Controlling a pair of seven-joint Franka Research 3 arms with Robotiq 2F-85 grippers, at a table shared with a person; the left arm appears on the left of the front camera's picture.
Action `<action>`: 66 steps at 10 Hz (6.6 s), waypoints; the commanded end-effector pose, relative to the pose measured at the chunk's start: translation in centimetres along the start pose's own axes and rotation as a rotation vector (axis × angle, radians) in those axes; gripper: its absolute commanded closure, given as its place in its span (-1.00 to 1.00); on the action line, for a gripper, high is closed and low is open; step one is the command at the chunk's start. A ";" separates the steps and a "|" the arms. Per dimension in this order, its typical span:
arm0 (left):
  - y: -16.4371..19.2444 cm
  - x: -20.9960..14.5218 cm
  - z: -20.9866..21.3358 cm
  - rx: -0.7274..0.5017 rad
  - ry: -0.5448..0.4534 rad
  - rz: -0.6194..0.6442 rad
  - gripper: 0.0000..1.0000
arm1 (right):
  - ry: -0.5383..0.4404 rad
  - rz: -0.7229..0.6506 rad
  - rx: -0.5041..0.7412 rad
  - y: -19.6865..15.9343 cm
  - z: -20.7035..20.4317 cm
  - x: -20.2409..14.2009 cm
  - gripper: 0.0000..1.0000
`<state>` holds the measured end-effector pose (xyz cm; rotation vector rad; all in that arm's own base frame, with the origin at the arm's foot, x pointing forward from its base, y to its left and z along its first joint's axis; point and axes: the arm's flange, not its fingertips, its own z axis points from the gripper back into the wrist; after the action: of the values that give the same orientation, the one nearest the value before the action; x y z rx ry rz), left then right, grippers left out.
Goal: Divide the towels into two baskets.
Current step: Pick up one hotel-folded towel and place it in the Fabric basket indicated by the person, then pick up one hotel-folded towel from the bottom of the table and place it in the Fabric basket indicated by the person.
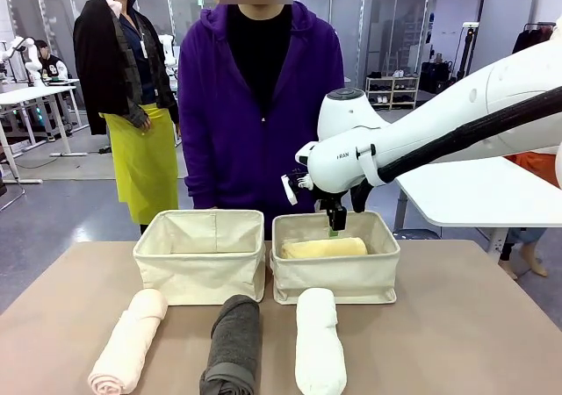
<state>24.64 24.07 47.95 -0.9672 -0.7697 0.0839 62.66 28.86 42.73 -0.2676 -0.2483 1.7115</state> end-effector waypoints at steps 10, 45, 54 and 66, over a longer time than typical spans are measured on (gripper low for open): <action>-0.1 0.0 0.2 -0.019 -0.009 -0.005 -1.00 | 0.001 0.008 0.001 0.0 -0.1 -0.1 -1.00; -0.1 0.0 0.2 -0.019 -0.009 -0.005 -1.00 | -1.021 -1.592 0.845 46.4 12.1 -42.7 -1.00; -0.1 0.0 0.2 -0.019 -0.009 -0.005 -1.00 | -1.021 -1.592 0.845 46.4 12.1 -42.7 -1.00; -7.9 -3.7 -17.4 0.391 0.436 -0.195 -1.00 | -1.021 -1.592 0.845 46.4 12.1 -42.7 -1.00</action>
<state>32.57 7.34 49.09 -0.5658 -0.4526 -0.1314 21.66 -20.73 41.00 1.1793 -0.2815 0.0865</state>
